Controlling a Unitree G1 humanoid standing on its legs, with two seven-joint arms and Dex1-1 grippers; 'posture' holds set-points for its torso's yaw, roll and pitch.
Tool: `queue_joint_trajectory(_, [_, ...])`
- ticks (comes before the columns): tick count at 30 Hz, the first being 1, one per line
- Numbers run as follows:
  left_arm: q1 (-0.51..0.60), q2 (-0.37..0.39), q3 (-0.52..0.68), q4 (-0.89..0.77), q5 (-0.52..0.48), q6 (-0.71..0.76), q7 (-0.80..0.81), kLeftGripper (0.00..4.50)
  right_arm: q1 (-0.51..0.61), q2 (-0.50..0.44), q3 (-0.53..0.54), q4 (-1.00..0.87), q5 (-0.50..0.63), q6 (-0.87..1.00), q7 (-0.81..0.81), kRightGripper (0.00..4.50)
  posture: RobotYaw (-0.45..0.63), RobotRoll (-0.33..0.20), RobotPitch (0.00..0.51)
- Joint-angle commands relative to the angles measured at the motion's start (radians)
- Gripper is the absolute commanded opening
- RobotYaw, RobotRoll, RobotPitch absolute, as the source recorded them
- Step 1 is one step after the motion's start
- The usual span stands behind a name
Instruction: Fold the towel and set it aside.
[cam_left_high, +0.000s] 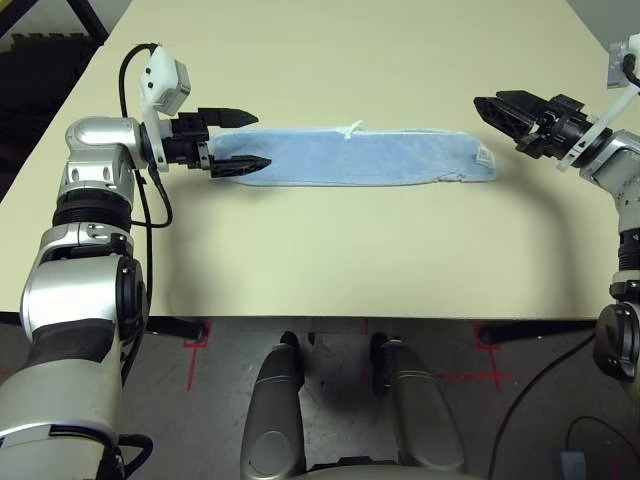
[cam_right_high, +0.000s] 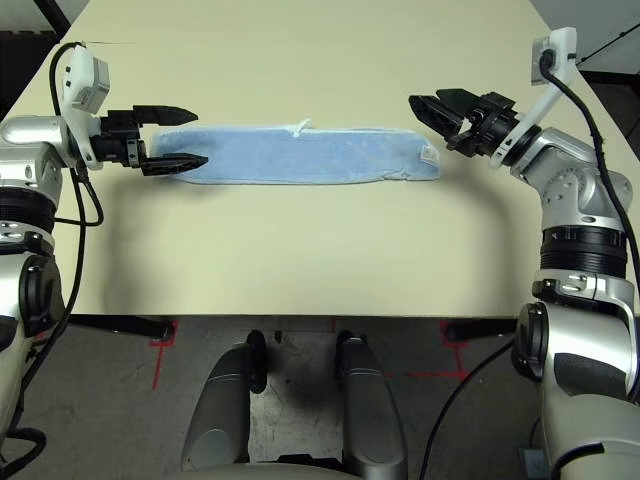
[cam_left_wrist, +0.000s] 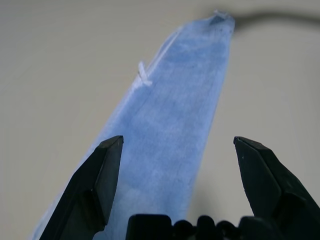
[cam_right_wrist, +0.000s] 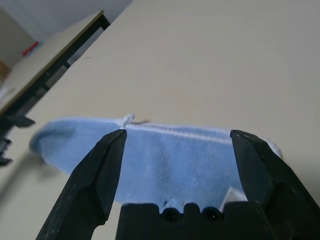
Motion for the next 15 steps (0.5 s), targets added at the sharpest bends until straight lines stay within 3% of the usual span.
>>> queue_joint_trajectory(1, [0.023, 0.000, 0.005, -0.020, -0.015, 0.006, 0.006, 4.48, 0.003, 0.015, -0.102, -0.069, 0.100, 0.208, -0.140, 4.49, -0.08, 0.000, 0.260])
queue_joint_trajectory(8, [0.045, -0.004, -0.002, -0.071, -0.025, 0.043, 0.002, 4.48, 0.019, 0.075, -0.269, -0.138, 0.187, 0.429, -0.372, 4.49, -0.07, 0.000, 0.265])
queue_joint_trajectory(15, [0.098, -0.001, -0.002, -0.179, -0.052, 0.116, 0.015, 4.48, 0.097, 0.125, -0.310, -0.219, 0.209, 0.447, -0.443, 4.49, -0.08, 0.000, 0.276])
